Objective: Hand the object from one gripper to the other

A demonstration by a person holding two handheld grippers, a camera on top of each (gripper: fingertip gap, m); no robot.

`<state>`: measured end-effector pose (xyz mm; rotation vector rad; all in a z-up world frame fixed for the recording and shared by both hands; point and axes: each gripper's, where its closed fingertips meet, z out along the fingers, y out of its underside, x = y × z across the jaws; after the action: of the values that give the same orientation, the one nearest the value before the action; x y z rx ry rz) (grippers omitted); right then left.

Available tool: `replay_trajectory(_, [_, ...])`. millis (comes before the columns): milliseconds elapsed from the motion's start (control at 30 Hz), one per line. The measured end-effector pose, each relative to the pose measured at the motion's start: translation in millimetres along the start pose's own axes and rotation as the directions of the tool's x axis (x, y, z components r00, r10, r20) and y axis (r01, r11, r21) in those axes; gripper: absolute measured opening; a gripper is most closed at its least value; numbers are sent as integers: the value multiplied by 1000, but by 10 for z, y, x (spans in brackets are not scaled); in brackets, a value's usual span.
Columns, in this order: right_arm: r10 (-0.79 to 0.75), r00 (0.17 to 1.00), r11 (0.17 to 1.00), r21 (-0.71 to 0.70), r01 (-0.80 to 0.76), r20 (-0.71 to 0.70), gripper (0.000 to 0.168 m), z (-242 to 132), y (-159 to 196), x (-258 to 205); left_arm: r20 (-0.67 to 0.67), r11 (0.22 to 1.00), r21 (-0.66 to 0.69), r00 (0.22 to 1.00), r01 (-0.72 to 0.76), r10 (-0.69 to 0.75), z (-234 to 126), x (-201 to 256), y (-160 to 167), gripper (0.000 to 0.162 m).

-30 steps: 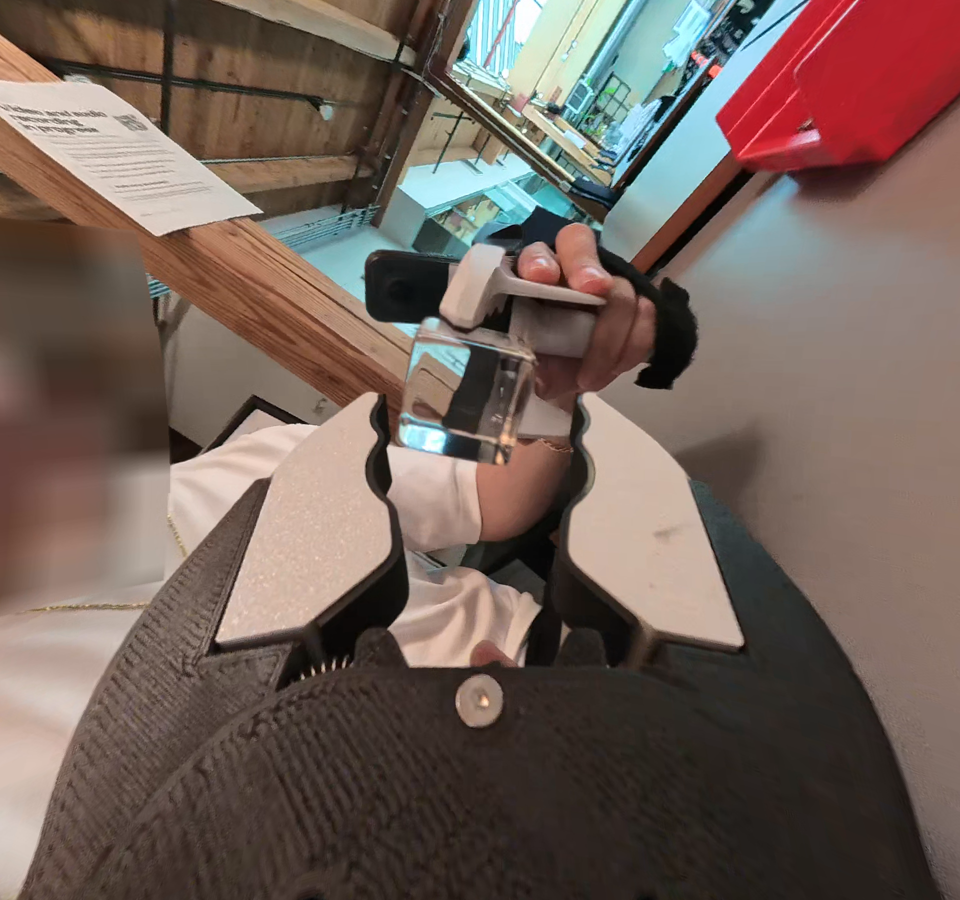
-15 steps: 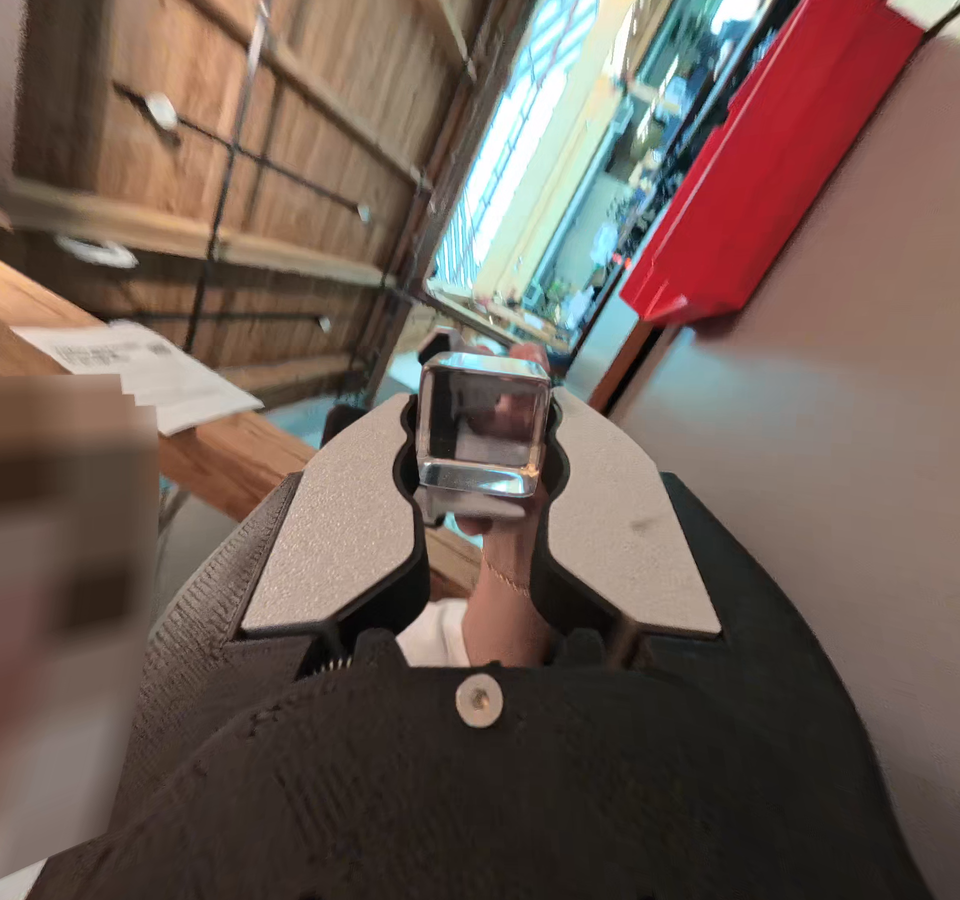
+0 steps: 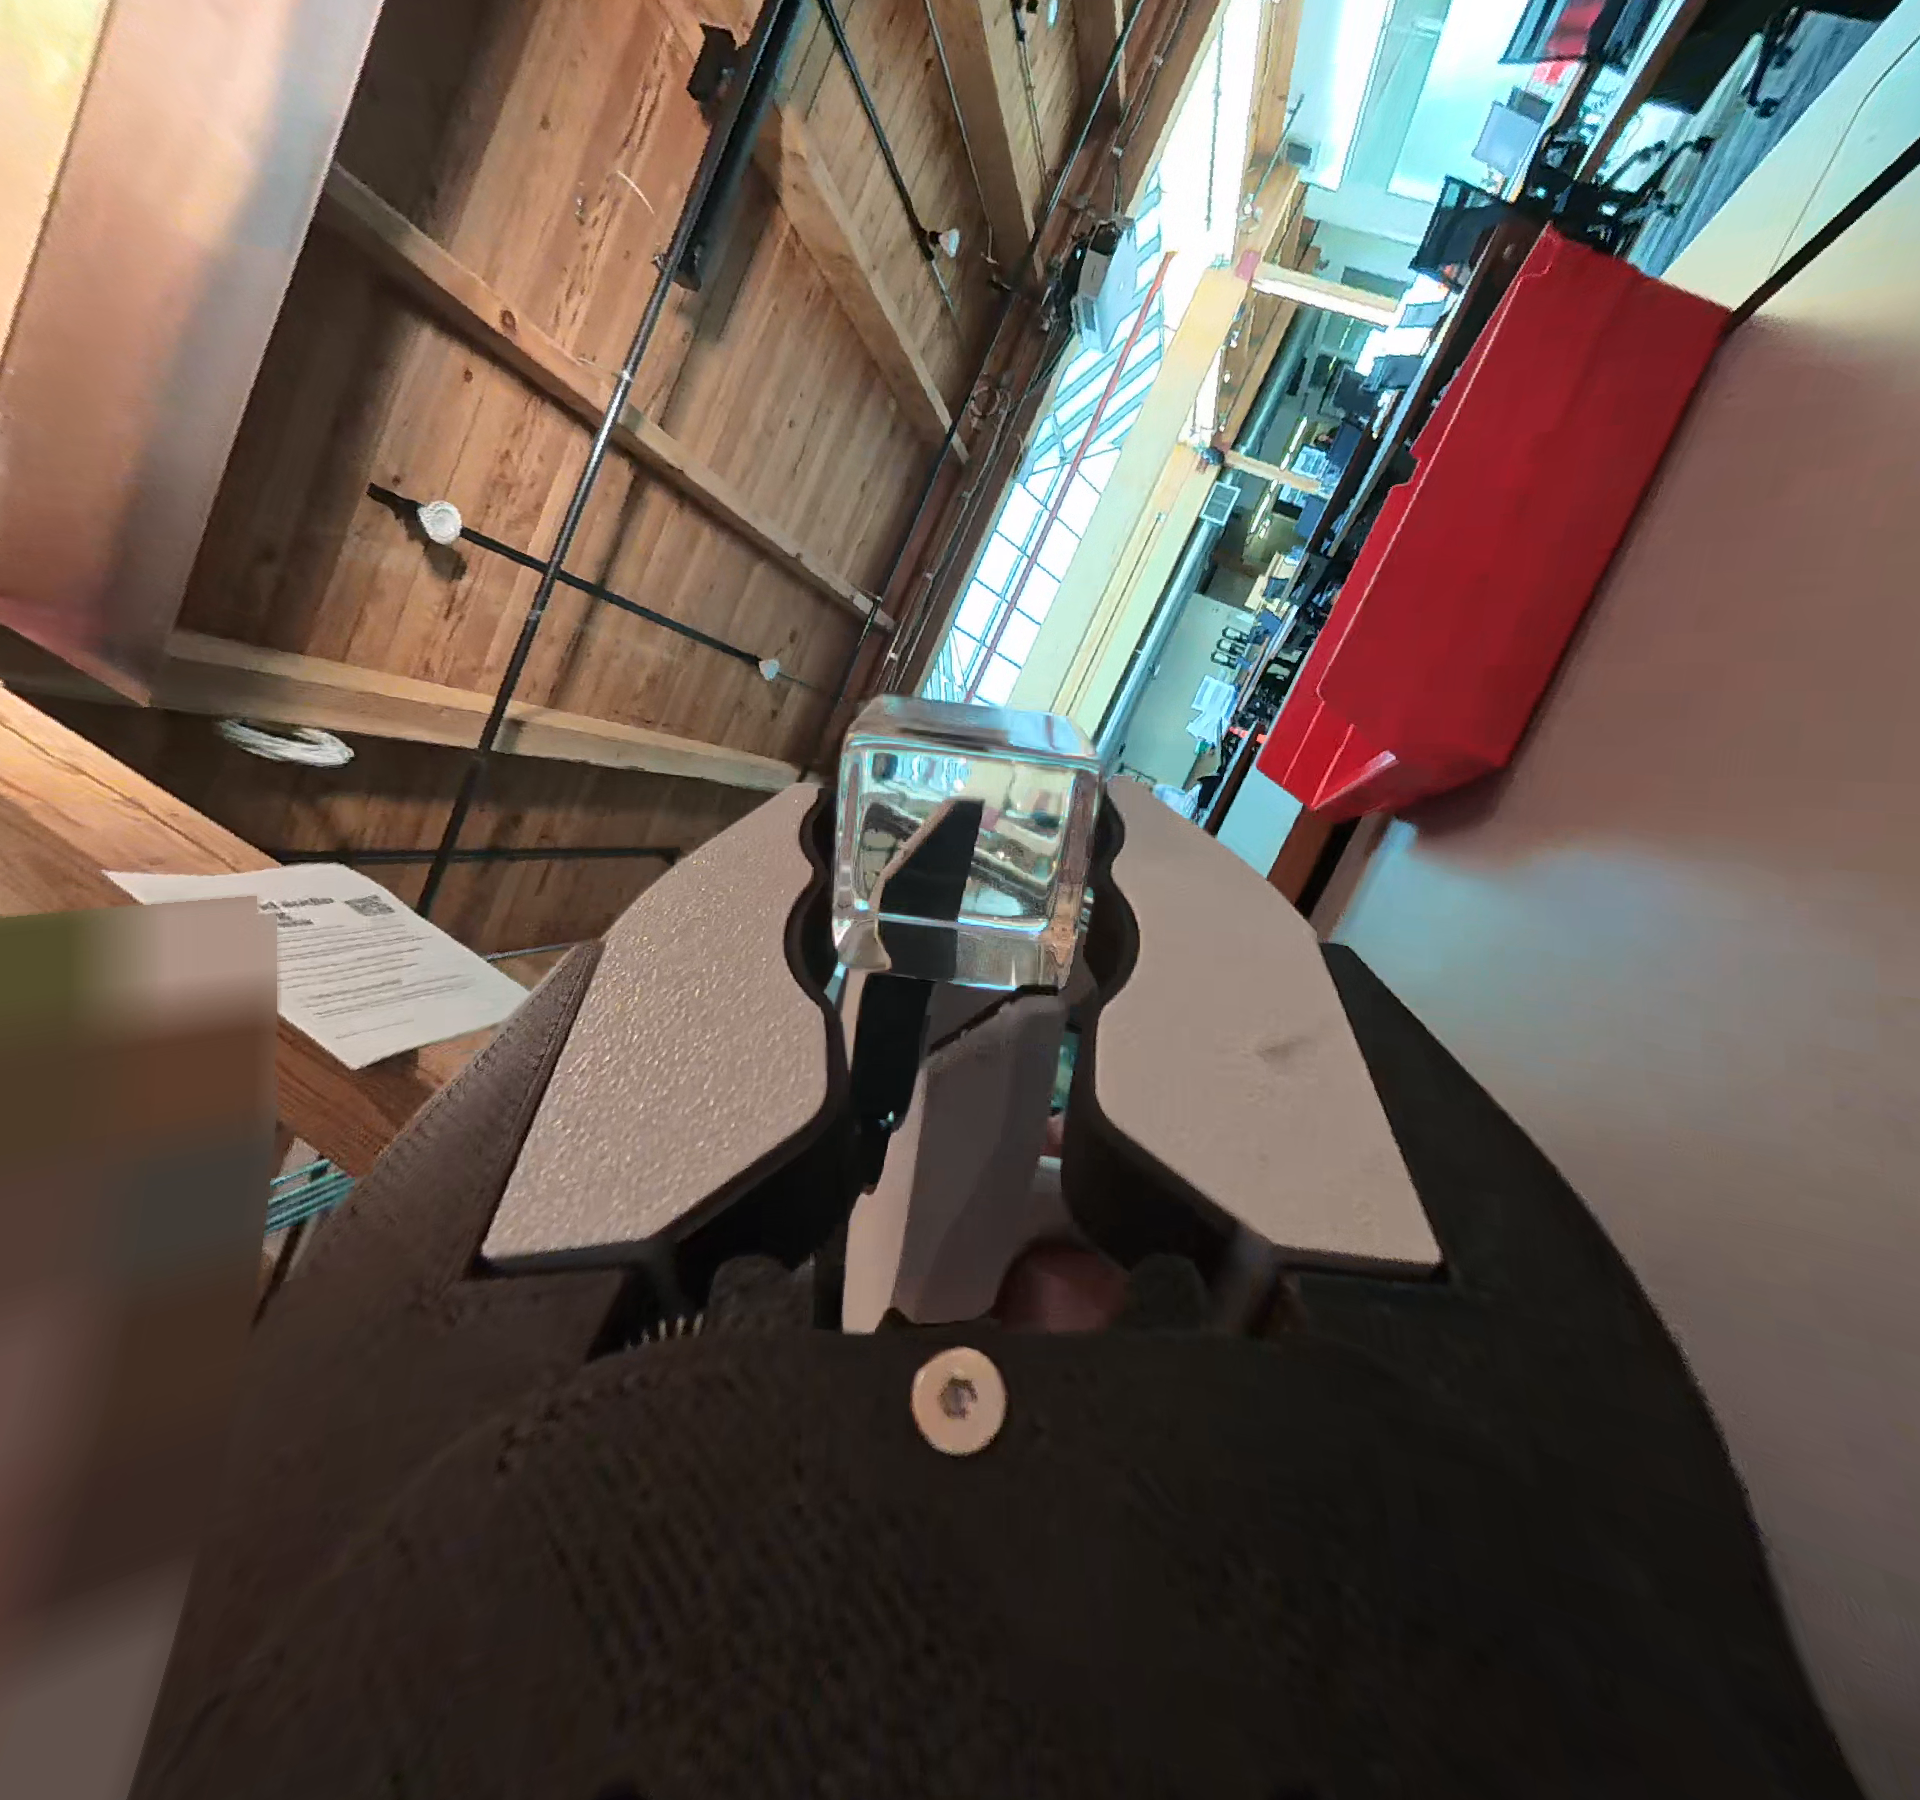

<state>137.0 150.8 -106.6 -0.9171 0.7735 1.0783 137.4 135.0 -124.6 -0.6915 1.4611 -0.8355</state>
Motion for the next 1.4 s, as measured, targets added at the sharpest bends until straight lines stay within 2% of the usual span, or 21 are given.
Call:
replay_trajectory(33, [3,1000,1000,-6,-3,-1,46,5,9,4,6,1000,-2,1000,-1,1,-2,-11,4,51])
replay_trajectory(200, [-26,1000,1000,-12,26,-13,46,11,24,27,-36,999,17,998,45,-45,-2,-47,24,43])
replay_trajectory(333, [-153,988,983,-106,153,4,60,11,43,-31,-117,993,35,987,112,-107,5,-114,16,43])
replay_trajectory(433, [-361,931,913,-185,363,44,81,-27,-9,-181,-267,953,24,921,301,-284,-21,-219,-13,43])
replay_trajectory(500, [-581,811,784,-218,581,72,91,-87,-45,-288,-431,891,-46,796,451,-425,-76,-232,-36,43])
replay_trajectory(533, [-697,711,679,-237,695,91,95,-124,-39,-327,-526,847,-113,692,520,-495,-130,-204,-48,43])
replay_trajectory(600, [-889,438,392,-274,878,133,102,-197,-6,-340,-658,750,-218,473,625,-586,-263,-188,-104,44])
replay_trajectory(667, [-970,136,76,-281,957,200,99,-255,55,-321,-724,684,-315,300,658,-622,-374,-164,-113,44])
replay_trajectory(700, [-973,0,-62,-265,962,230,97,-273,98,-319,-738,667,-356,241,655,-630,-416,-145,-101,43])
replay_trajectory(767, [-941,-172,-241,-220,945,290,89,-287,238,-323,-759,650,-427,141,629,-635,-500,-68,-87,43])
replay_trajectory(833, [-910,-245,-324,-204,924,336,84,-282,356,-281,-777,635,-491,29,597,-628,-597,32,-106,43])
replay_trajectory(933, [-858,-321,-423,-198,884,401,68,-299,490,-183,-771,592,-564,-110,576,-627,-669,137,-140,44])
replay_trajectory(1033, [-826,-335,-463,-207,862,454,55,-317,587,-112,-745,554,-618,-190,557,-640,-674,209,-116,44])
replay_trajectory(1067, [-823,-339,-471,-212,857,456,45,-314,593,-94,-740,550,-627,-202,551,-641,-676,227,-103,44])
replay_trajectory(1167, [-849,-290,-444,-299,845,441,44,-289,539,-8,-725,527,-628,-186,573,-663,-613,201,-59,44])
replay_trajectory(1233, [-874,-286,-431,-356,830,392,44,-248,457,30,-727,519,-586,-120,622,-676,-517,129,-46,46])
replay_trajectory(1267, [-901,-243,-383,-395,835,360,45,-232,411,46,-734,538,-533,-40,653,-678,-449,79,-33,47])
replay_trajectory(1333, [-951,-126,-249,-456,855,282,44,-214,307,60,-765,655,-359,192,665,-614,-368,-20,-18,49])
replay_trajectory(1367, [-969,-34,-152,-479,864,247,44,-218,271,65,-783,734,-250,314,631,-537,-380,-49,-32,51])
replay_trajectory(1400, [-967,100,-36,-509,860,236,44,-240,284,75,-795,808,-143,420,572,-438,-417,-58,-52,55])
